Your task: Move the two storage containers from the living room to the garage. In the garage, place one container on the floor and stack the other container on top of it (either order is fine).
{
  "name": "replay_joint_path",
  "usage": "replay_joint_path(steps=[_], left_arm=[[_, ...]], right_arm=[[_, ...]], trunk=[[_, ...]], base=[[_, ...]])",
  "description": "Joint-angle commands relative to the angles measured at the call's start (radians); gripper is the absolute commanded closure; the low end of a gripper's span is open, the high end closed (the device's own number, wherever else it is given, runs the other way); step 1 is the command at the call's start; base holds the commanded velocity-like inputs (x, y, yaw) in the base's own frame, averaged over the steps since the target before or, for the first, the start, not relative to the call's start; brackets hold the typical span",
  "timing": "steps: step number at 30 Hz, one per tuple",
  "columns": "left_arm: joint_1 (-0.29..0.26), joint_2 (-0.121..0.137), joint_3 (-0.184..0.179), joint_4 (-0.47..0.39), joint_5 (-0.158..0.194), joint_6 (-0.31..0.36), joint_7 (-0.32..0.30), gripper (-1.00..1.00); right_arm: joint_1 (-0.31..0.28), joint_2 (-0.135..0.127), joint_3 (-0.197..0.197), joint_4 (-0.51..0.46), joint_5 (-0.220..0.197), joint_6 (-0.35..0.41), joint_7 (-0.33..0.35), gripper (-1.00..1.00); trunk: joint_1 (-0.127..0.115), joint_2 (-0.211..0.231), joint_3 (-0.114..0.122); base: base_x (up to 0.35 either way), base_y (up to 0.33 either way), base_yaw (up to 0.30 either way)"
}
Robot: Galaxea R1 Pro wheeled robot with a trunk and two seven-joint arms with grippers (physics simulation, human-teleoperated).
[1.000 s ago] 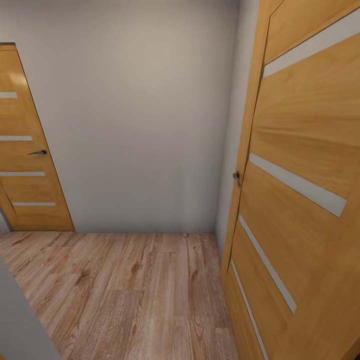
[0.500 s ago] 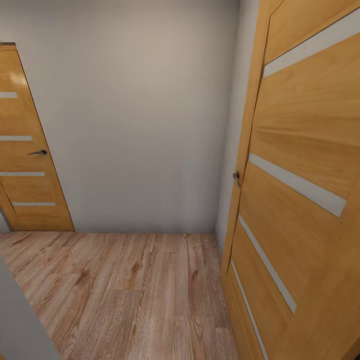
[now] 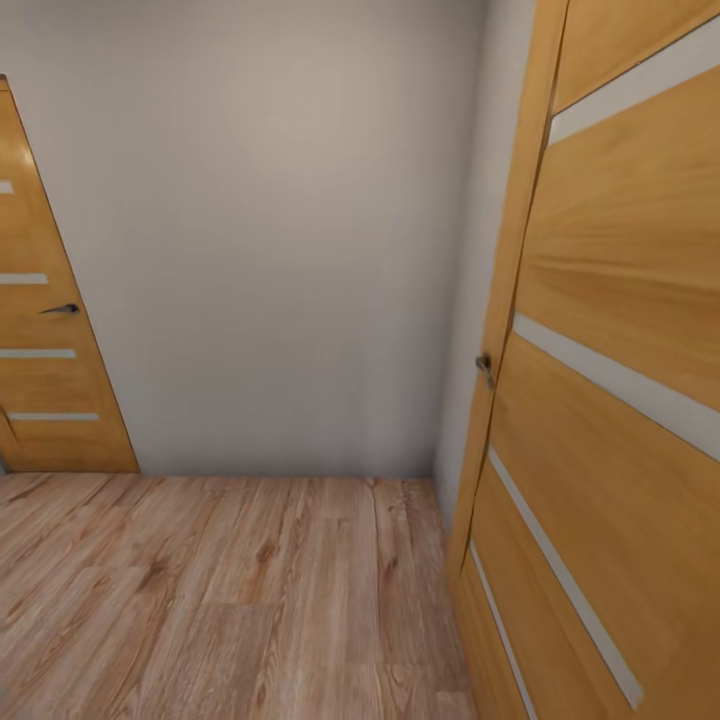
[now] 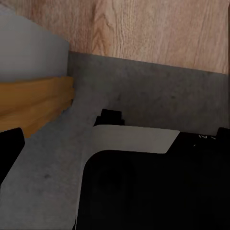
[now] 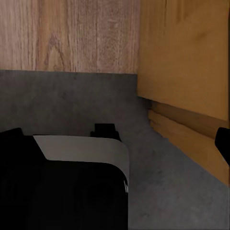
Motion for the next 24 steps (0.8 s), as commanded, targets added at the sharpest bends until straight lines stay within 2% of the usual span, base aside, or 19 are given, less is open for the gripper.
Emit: replay_joint_path(steps=[1, 8, 16, 24], left_arm=[[0.000, 0.000, -0.002, 0.000, 0.009, 0.001, 0.001, -1.00], [0.000, 0.000, -0.002, 0.000, 0.010, 0.001, 0.002, -1.00], [0.000, 0.000, -0.002, 0.000, 0.010, 0.001, 0.003, -1.00], [0.000, 0.000, -0.002, 0.000, 0.011, 0.001, 0.003, -1.00]], right_arm=[[-0.001, 0.001, 0.008, 0.003, -0.009, -0.005, -0.001, -1.00], [-0.001, 0.001, 0.008, 0.003, -0.009, -0.005, -0.001, -1.00], [-0.001, 0.001, 0.008, 0.003, -0.009, -0.005, -0.001, -1.00], [-0.001, 0.001, 0.008, 0.003, -0.009, -0.005, -0.001, -1.00]], trunk=[[0.001, -0.001, -0.001], [0.001, -0.001, -0.001], [0.001, -0.001, -0.001], [0.001, -0.001, -0.001]], base=[[0.321, 0.000, 0.000], [0.257, 0.000, 0.019], [0.022, 0.000, 0.220], [0.000, 0.000, 0.030]])
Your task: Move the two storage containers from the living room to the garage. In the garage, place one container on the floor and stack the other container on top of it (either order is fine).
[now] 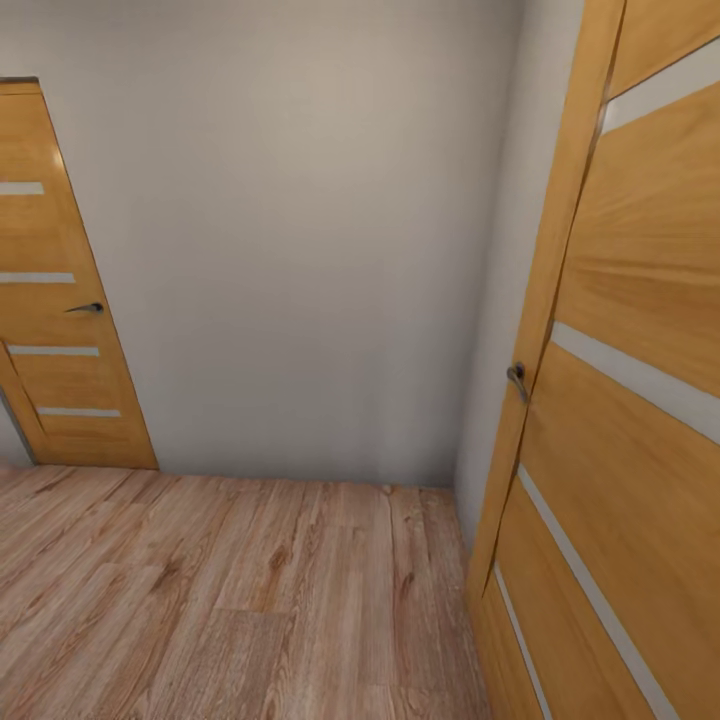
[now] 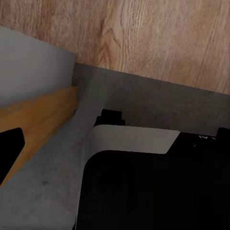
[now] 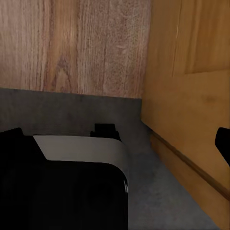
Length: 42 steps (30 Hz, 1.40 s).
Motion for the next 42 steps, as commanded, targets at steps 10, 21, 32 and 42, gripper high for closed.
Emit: replay_joint_path(steps=[10, 21, 32, 42], left_arm=[[0.000, 0.000, -0.002, 0.000, 0.007, 0.002, 0.000, -1.00], [0.000, 0.000, -0.001, 0.000, 0.009, 0.002, 0.001, -1.00], [0.000, 0.000, -0.002, 0.000, 0.007, 0.002, 0.000, -1.00], [0.000, 0.000, -0.002, 0.000, 0.007, 0.002, 0.000, -1.00]], right_arm=[[-0.001, 0.001, 0.008, 0.003, -0.009, -0.005, -0.001, -1.00], [-0.001, 0.001, 0.008, 0.003, -0.009, -0.005, 0.000, -1.00], [-0.001, 0.001, 0.008, 0.003, -0.009, -0.005, -0.001, -1.00], [-0.001, 0.001, 0.008, 0.003, -0.009, -0.005, -0.001, -1.00]], trunk=[[0.000, -0.001, -0.001], [0.000, -0.001, -0.001], [0.000, -0.001, -0.001], [0.000, -0.001, -0.001]], base=[[0.138, 0.000, 0.001], [0.156, 0.000, 0.000], [0.198, 0.000, 0.000], [0.316, 0.000, 0.000]])
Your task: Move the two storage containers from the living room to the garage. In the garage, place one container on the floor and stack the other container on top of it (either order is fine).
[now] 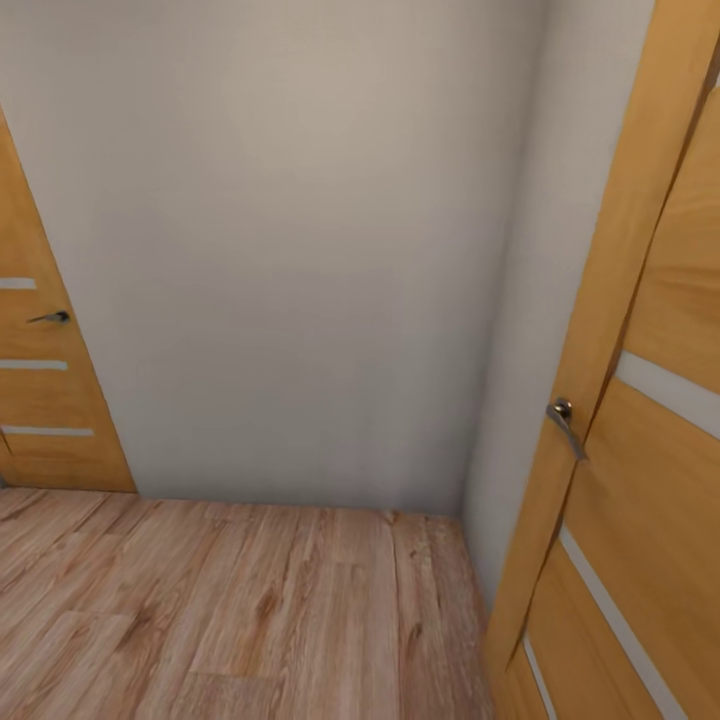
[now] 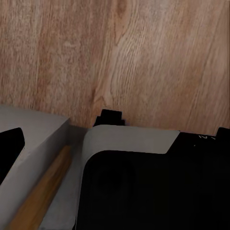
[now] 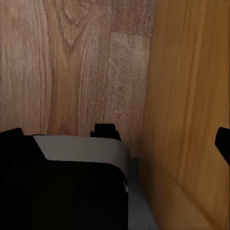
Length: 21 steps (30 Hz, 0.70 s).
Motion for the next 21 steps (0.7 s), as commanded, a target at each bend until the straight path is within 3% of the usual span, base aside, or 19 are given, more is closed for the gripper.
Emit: replay_joint_path(steps=[1, 5, 21], left_arm=[[0.000, 0.000, -0.002, 0.000, 0.009, 0.002, 0.002, -1.00], [0.000, 0.000, -0.001, 0.000, 0.010, 0.002, 0.003, -1.00], [0.000, 0.000, -0.001, 0.000, 0.012, 0.002, 0.003, -1.00]], right_arm=[[-0.001, 0.001, 0.008, 0.003, -0.009, -0.005, -0.001, -1.00], [-0.001, 0.001, 0.008, 0.003, -0.009, -0.005, -0.001, -1.00], [-0.001, 0.001, 0.008, 0.003, -0.009, -0.005, -0.001, -1.00]], trunk=[[0.001, -0.001, -0.001], [0.001, -0.001, -0.001], [0.001, -0.001, -0.001]], base=[[0.317, 0.000, 0.000], [0.187, 0.000, 0.000], [0.006, 0.000, 0.000]])
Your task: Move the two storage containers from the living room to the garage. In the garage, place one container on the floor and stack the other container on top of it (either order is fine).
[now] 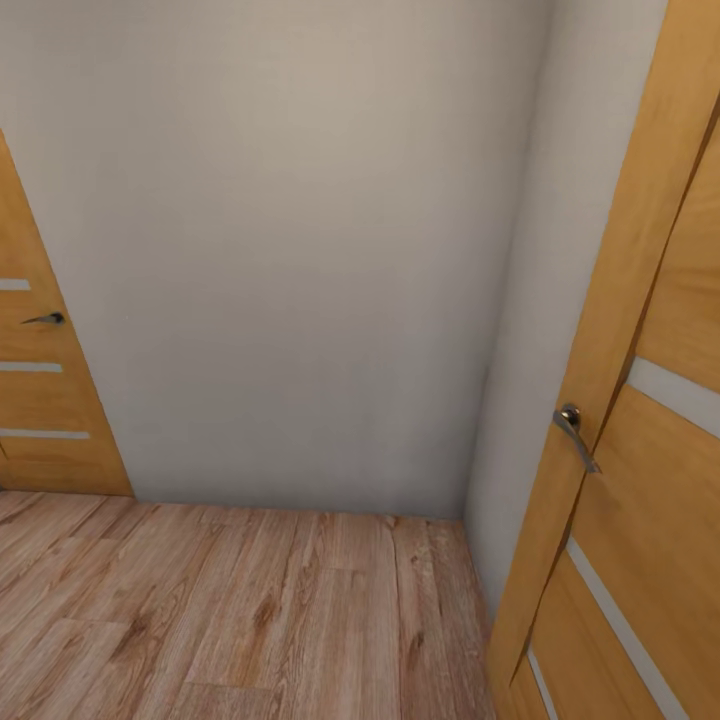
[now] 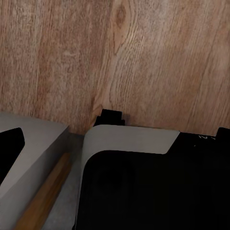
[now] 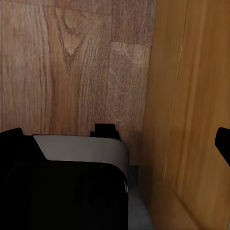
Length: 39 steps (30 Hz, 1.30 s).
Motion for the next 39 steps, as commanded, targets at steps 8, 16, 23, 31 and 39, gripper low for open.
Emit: replay_joint_path(steps=[8, 16, 23, 31, 39], left_arm=[[0.000, 0.001, -0.002, 0.000, 0.007, 0.002, 0.001, -1.00], [0.000, 0.001, -0.002, 0.000, 0.007, 0.002, 0.000, -1.00], [0.000, 0.001, -0.002, 0.000, 0.007, 0.002, 0.000, -1.00], [0.000, 0.004, -0.002, 0.000, 0.007, 0.002, 0.001, -1.00], [0.000, 0.004, -0.002, 0.000, 0.008, 0.002, 0.001, -1.00]], right_arm=[[-0.001, 0.001, 0.008, 0.003, -0.009, -0.005, -0.001, -1.00], [-0.001, 0.001, 0.008, 0.003, -0.009, -0.005, -0.001, -1.00], [-0.001, 0.001, 0.008, 0.003, -0.009, -0.005, -0.001, -1.00], [-0.001, 0.001, 0.008, 0.003, -0.010, -0.005, -0.001, -1.00], [-0.001, 0.001, 0.008, 0.003, -0.011, -0.005, -0.001, -1.00]], trunk=[[0.000, -0.001, -0.001], [0.000, -0.001, -0.001], [0.000, -0.001, -0.001], [0.000, -0.001, -0.001], [0.000, -0.001, -0.001]], base=[[0.045, 0.000, 0.000], [0.287, 0.000, 0.000], [0.317, 0.000, 0.000], [0.294, 0.000, 0.059], [0.034, 0.000, 0.258]])
